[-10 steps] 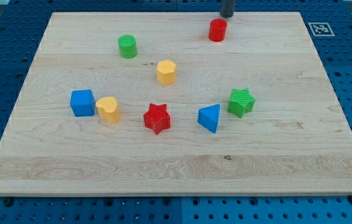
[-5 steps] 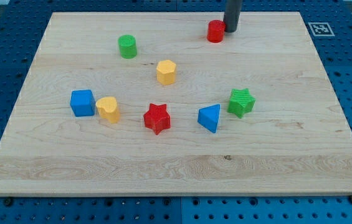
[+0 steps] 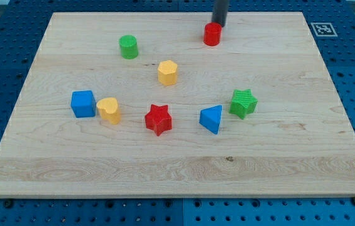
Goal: Slide the red circle towards the yellow hexagon
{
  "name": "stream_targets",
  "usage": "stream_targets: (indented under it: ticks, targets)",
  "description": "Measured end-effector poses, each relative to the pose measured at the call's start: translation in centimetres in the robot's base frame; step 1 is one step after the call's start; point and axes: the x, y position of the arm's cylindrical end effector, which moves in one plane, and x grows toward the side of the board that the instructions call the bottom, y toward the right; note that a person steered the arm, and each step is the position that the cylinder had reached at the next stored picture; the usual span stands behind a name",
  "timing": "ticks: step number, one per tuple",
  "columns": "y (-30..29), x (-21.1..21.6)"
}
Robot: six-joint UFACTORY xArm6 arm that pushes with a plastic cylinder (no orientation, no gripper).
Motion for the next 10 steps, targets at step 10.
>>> stream_targets:
  ticks: [10]
  targets:
    - [7.7, 8.3]
